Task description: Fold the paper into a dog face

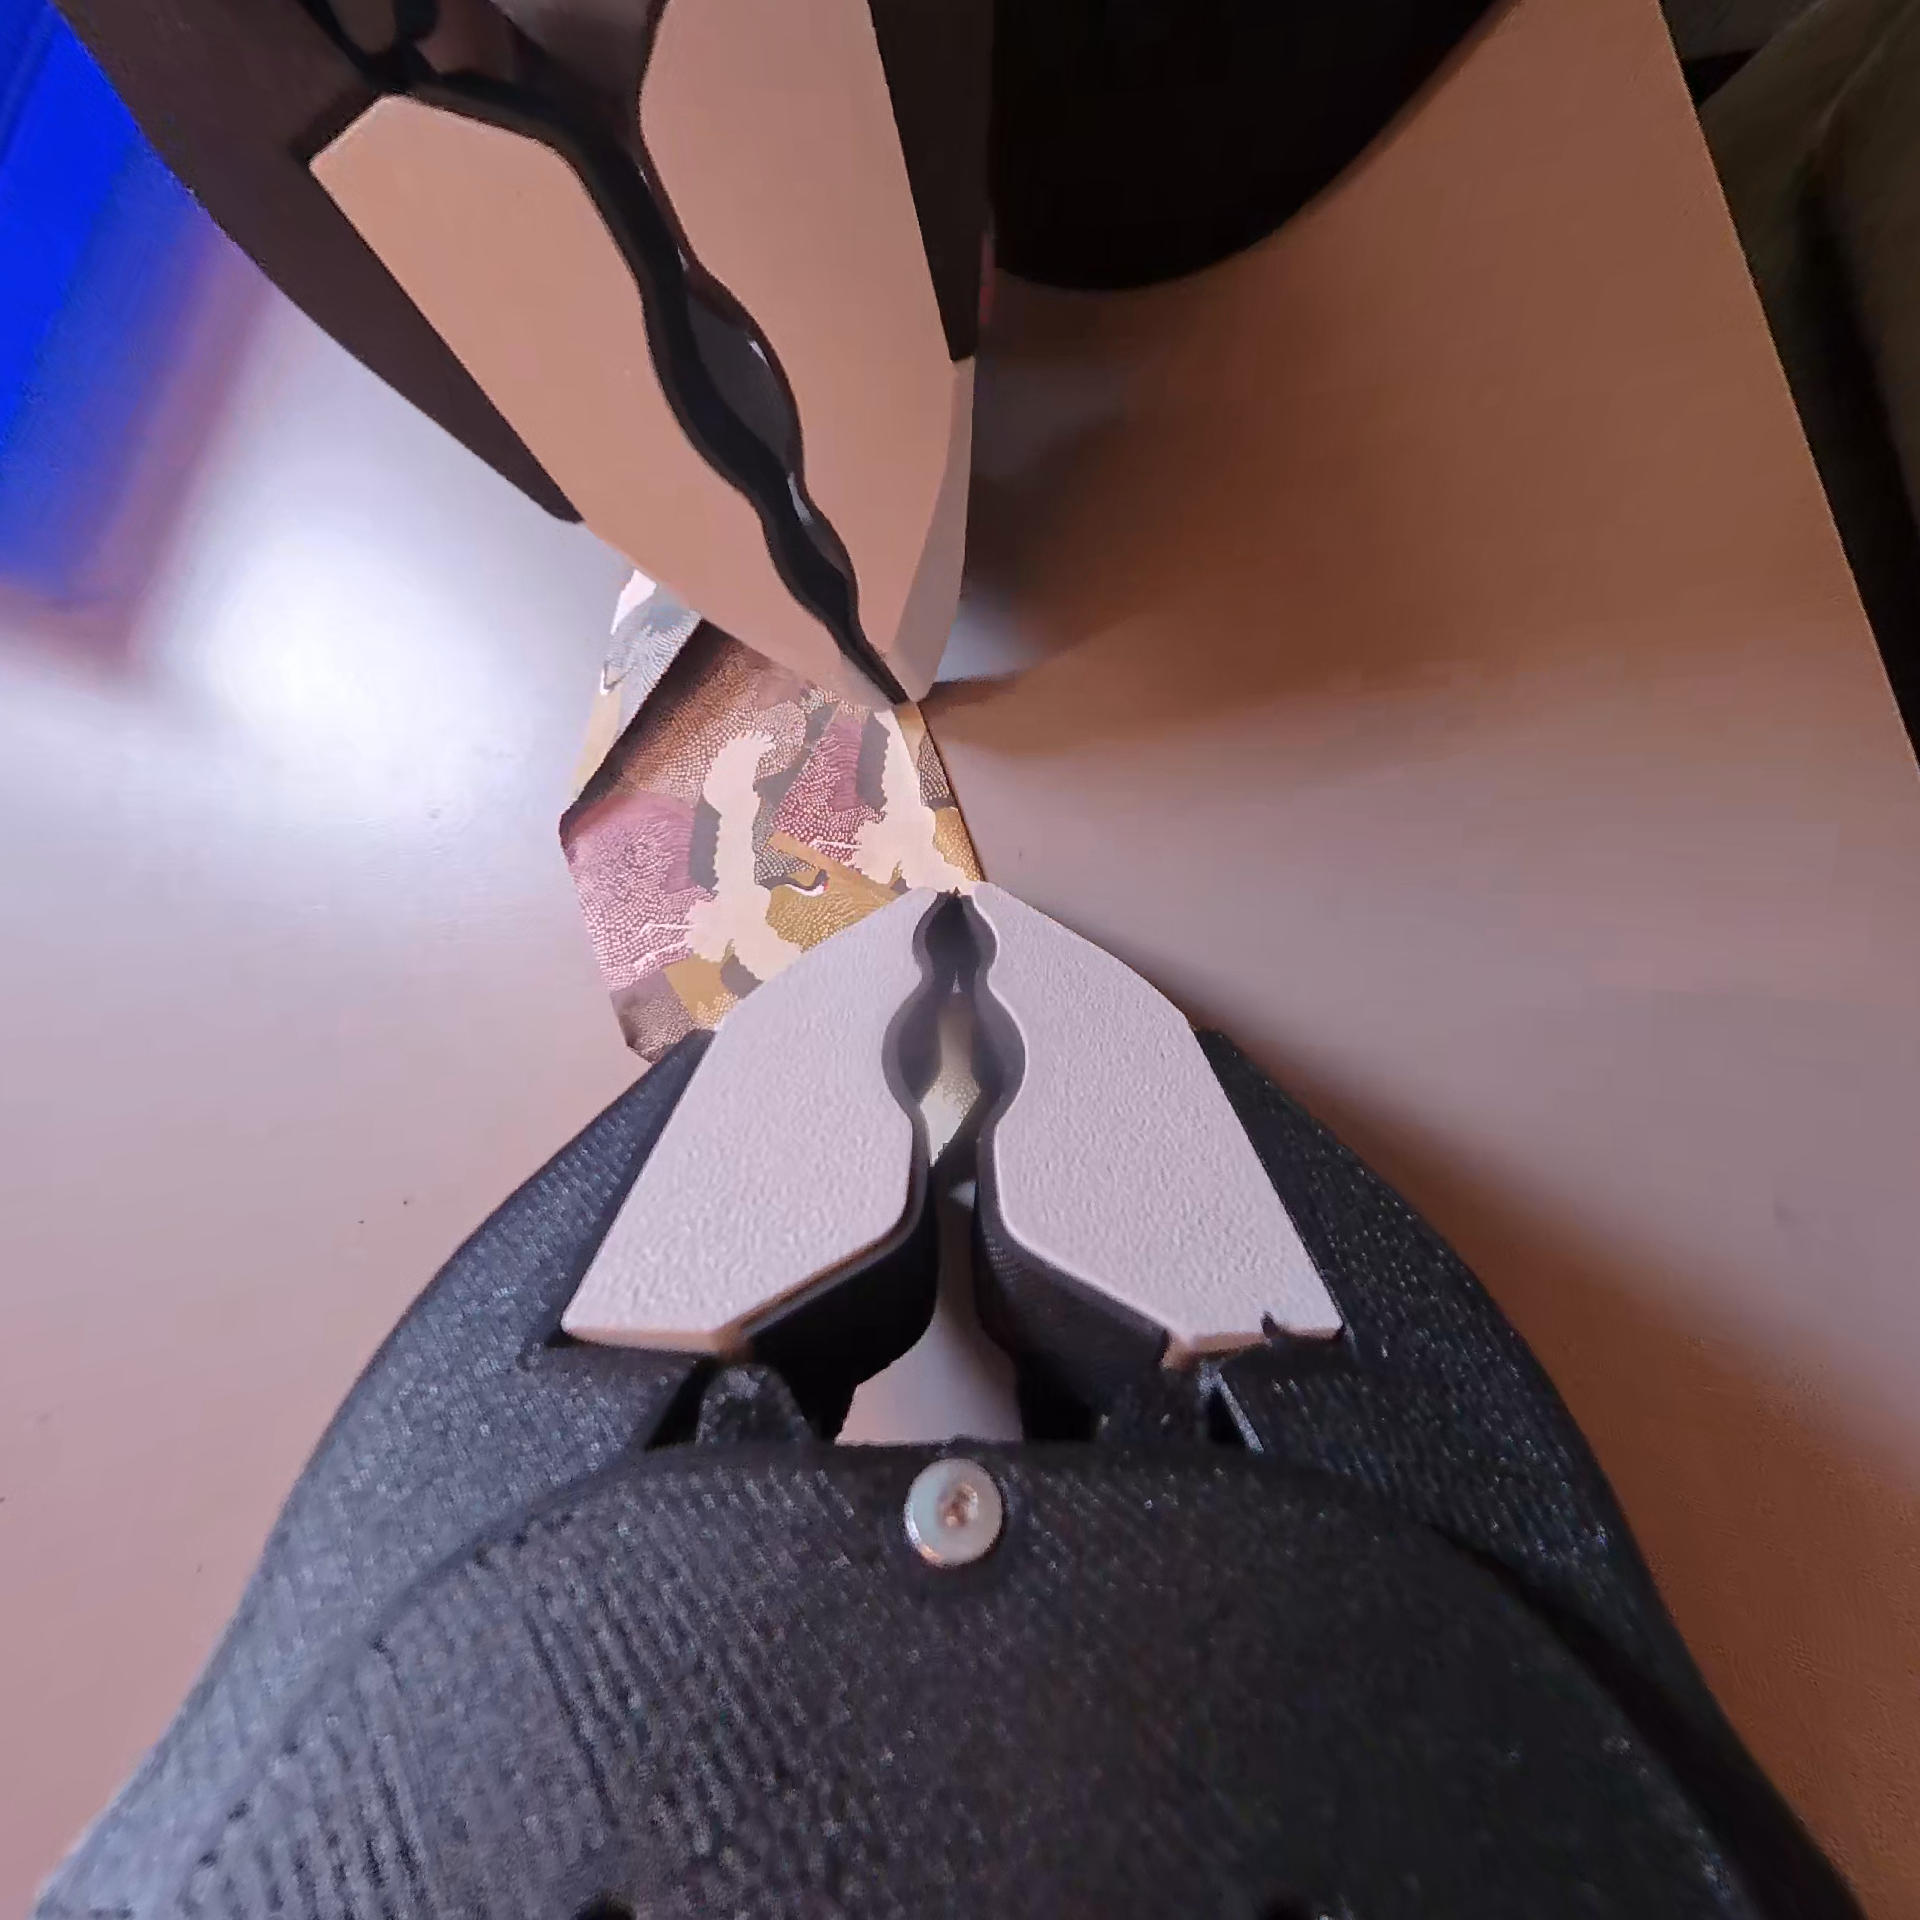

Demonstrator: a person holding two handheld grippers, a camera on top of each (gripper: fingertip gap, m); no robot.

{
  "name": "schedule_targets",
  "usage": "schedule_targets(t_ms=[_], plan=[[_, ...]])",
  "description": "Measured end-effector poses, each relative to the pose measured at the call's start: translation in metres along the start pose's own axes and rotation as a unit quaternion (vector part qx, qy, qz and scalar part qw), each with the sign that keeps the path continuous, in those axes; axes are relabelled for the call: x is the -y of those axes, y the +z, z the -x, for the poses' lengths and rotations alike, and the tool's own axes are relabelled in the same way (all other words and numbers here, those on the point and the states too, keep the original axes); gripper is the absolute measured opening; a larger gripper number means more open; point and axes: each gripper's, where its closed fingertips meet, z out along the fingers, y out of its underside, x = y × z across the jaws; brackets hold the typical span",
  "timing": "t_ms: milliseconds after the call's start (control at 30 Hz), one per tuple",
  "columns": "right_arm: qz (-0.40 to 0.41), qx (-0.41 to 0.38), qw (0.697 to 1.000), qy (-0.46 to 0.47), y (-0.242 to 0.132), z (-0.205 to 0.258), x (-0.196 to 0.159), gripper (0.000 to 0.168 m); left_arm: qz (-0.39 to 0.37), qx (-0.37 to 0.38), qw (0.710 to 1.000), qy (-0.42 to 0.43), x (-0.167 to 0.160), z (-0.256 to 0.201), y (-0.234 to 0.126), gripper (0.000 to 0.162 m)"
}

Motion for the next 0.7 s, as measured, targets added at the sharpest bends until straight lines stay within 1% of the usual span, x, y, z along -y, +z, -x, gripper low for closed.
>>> schedule_targets(t_ms=[300, 467, 700], plan=[[0.009, -0.007, 1.000, 0.008, -0.007, -0.003, -0.011, 0.000, -0.002, -0.001, 1.000, -0.004, 0.000, 0.000, 0.000, 0.001], [0.017, -0.023, 1.000, 0.006, -0.008, -0.004, -0.012, 0.000, -0.005, -0.004, 1.000, -0.007, 0.000, 0.000, 0.000, 0.001], [0.035, -0.053, 0.998, -0.021, -0.008, -0.004, -0.012, 0.000, -0.003, 0.002, 1.000, -0.003, 0.001, 0.000, 0.000, 0.001]])
